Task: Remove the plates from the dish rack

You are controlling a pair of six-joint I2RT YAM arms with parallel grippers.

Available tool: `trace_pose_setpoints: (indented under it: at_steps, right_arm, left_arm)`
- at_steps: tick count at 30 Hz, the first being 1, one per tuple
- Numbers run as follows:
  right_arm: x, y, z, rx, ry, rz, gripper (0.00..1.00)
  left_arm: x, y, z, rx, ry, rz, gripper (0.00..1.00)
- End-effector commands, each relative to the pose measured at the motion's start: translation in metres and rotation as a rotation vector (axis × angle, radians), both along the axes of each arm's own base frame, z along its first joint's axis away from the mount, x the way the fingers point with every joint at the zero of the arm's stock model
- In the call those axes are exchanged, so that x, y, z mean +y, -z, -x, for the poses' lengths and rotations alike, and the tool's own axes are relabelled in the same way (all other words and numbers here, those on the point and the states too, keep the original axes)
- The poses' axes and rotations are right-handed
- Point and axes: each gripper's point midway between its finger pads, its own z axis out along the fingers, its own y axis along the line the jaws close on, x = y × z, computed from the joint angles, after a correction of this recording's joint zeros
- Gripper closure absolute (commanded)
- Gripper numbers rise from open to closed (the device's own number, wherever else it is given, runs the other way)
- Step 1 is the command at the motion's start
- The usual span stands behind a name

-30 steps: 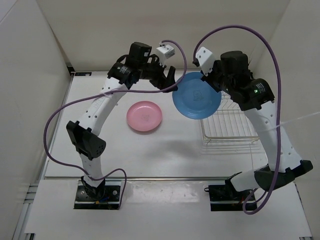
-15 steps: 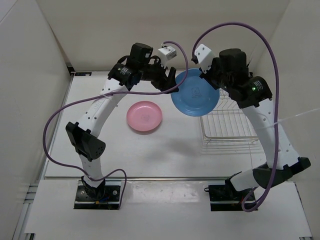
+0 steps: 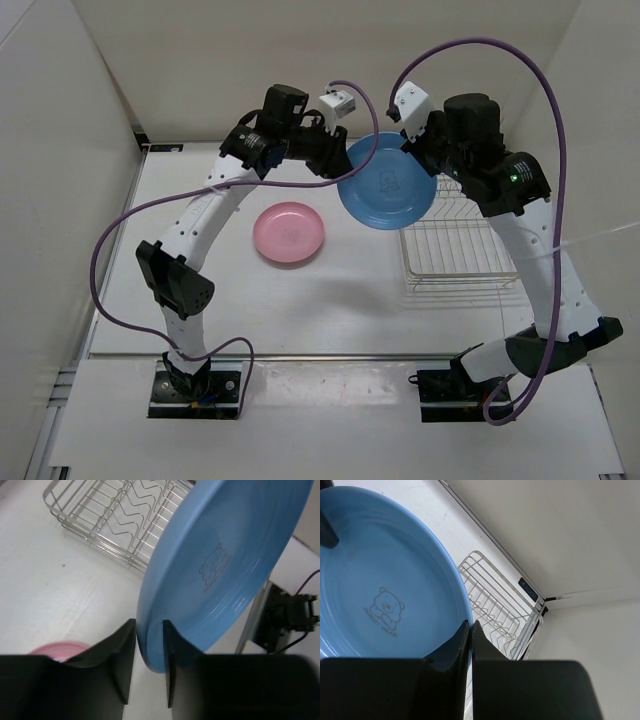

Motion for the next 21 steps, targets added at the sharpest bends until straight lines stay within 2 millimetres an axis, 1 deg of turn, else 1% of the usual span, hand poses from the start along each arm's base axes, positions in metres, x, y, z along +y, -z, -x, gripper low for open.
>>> trace_pose_setpoints:
  at_steps: [1,2,3,6,8,9,10,11,12,13,14,15,16,17,18,19,20,21]
  right_arm:
    - [0.001,-0.022,0.001,-0.055,-0.004,-0.048,1.0]
    - [0.001,-0.022,0.001,-0.055,-0.004,-0.048,1.0]
    - [0.001,-0.022,0.001,-0.055,-0.004,-0.048,1.0]
    - [0.001,-0.022,0.001,-0.051,0.0,-0.056,1.0]
    - [0.002,-0.017,0.0,-0.035,0.0,-0.047,1.0]
    - [0.002,-0.017,0.0,-0.035,0.0,-0.047,1.0]
    - [0.002,-0.017,0.0,-0.035,0.0,-0.047,0.94]
    - [-0.002,-0.01,0.0,-0.024,0.015,-0.033,0.8]
    - [-0.002,-0.008,-0.004,-0.032,0.028,-0.031,0.62]
    - [-0.006,-0.007,-0.005,-0.044,0.047,-0.028,0.12]
    - [-0.016,0.006,-0.01,-0.041,0.097,0.023,0.03]
    - [-0.023,0.006,-0.011,-0.058,0.127,0.041,0.0]
    - [-0.029,0.006,-0.017,-0.078,0.164,0.042,0.0]
    - [-0.042,0.005,-0.02,-0.09,0.201,0.055,0.0]
    - [-0.05,0.005,-0.022,-0.091,0.226,0.059,0.0]
    - [-0.058,0.003,-0.024,-0.1,0.253,0.058,0.0]
    - [-0.071,0.0,-0.024,-0.105,0.291,0.047,0.0]
    - [-0.077,-0.002,-0.024,-0.105,0.307,0.048,0.0]
  left_arm:
    - [-0.002,-0.023,0.002,-0.037,0.008,0.043,0.79]
    - [-0.001,-0.022,0.0,-0.04,-0.002,0.039,0.85]
    - [-0.001,-0.022,0.0,-0.04,-0.002,0.039,0.89]
    - [-0.001,-0.022,0.0,-0.04,-0.002,0.039,0.89]
    - [-0.002,-0.024,0.0,-0.032,-0.009,0.049,0.89]
    - [0.002,-0.02,-0.002,-0.025,-0.041,0.035,0.89]
    - [0.002,-0.017,-0.006,-0.022,-0.06,0.034,0.89]
    - [0.006,-0.019,-0.005,-0.01,-0.088,0.035,0.89]
    - [0.013,-0.016,-0.008,-0.014,-0.137,0.019,0.89]
    - [0.018,-0.013,-0.009,-0.009,-0.168,0.007,0.89]
    - [0.022,-0.01,-0.011,-0.009,-0.202,-0.003,0.89]
    - [0.037,0.002,-0.014,-0.012,-0.276,-0.05,0.89]
    - [0.044,0.008,-0.015,-0.013,-0.31,-0.074,0.89]
    - [0.055,0.015,-0.018,-0.006,-0.347,-0.096,0.89]
    - [0.08,0.015,-0.029,-0.014,-0.419,-0.106,0.89]
    - [0.096,0.037,-0.033,0.027,-0.451,-0.14,0.89]
    - [0.11,0.05,-0.036,0.069,-0.463,-0.151,0.89]
    - [0.126,0.058,-0.037,0.104,-0.482,-0.155,0.89]
